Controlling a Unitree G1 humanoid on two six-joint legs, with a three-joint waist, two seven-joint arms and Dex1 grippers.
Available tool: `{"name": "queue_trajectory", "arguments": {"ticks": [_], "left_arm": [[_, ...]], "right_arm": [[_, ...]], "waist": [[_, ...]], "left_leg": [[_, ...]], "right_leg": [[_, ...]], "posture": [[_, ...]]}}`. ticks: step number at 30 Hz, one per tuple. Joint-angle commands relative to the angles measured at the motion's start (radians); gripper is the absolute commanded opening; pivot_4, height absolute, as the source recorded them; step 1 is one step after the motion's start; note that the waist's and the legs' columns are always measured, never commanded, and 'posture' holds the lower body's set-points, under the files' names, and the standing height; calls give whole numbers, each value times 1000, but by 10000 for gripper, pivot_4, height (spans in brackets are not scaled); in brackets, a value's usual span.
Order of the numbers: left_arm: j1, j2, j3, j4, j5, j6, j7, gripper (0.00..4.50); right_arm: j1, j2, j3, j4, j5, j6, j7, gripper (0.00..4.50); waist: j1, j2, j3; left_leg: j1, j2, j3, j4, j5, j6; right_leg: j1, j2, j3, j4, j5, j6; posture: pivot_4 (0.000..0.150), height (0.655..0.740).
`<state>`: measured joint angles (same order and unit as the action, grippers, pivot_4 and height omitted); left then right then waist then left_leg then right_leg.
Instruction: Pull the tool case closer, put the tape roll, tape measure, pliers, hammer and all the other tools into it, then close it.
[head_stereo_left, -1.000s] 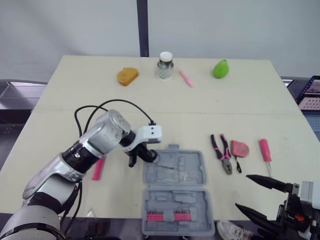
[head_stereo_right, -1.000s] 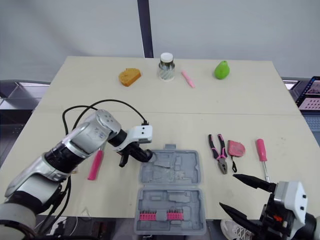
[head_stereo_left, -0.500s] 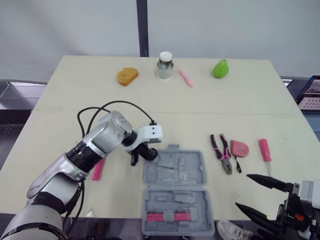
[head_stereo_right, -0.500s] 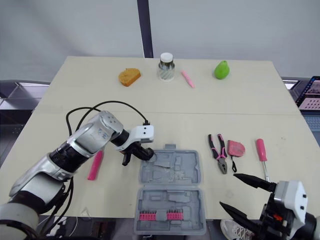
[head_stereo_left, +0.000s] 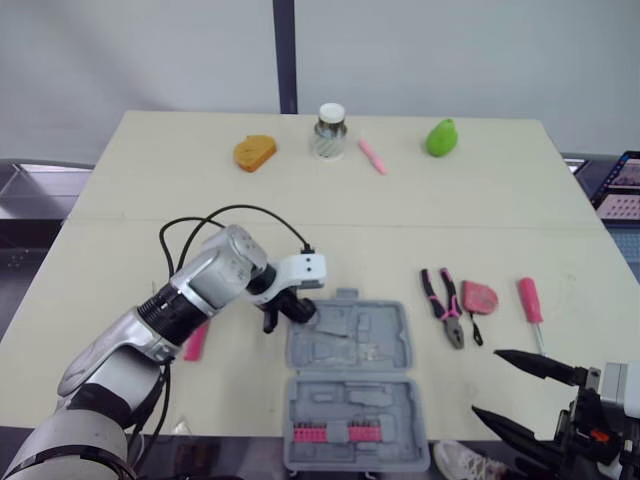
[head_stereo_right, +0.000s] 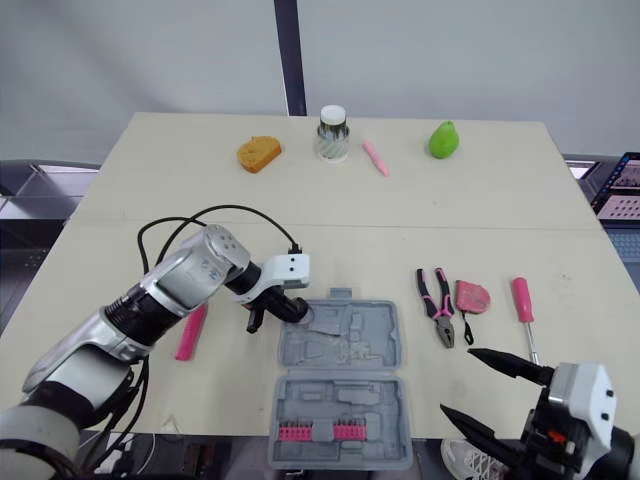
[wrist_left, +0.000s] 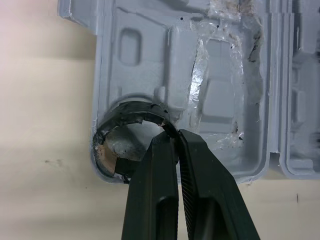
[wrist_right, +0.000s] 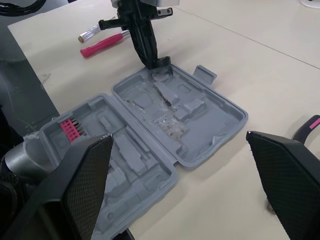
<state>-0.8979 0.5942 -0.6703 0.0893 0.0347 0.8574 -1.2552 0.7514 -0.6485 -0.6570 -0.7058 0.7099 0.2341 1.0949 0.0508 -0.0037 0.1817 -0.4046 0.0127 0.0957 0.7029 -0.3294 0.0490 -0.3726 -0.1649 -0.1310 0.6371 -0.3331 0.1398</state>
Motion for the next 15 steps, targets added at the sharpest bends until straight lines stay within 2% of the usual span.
{"name": "queue_trajectory", "arguments": {"ticks": [1, 14, 15], "left_arm": [[-6, -6, 1, -3, 10, -18, 1, 311], [-6, -17, 1, 29, 26, -43, 11, 311], [-9, -15, -1, 28, 25, -41, 6, 3475]], "right_arm": [[9, 7, -34, -36, 15, -13, -12, 45000], [7, 9, -34, -35, 12, -17, -24, 45000], [7, 8, -34, -34, 13, -17, -23, 45000]], "waist": [[0, 0, 0], [0, 0, 0], [0, 0, 0]], "left_leg": [[0, 0, 0, 0, 0, 0], [0, 0, 0, 0, 0, 0], [0, 0, 0, 0, 0, 0]], "right_leg": [[0, 0, 0, 0, 0, 0], [0, 0, 0, 0, 0, 0], [0, 0, 0, 0, 0, 0]], "posture": [[1500, 6950], [1500, 6950], [1500, 6950]]}}
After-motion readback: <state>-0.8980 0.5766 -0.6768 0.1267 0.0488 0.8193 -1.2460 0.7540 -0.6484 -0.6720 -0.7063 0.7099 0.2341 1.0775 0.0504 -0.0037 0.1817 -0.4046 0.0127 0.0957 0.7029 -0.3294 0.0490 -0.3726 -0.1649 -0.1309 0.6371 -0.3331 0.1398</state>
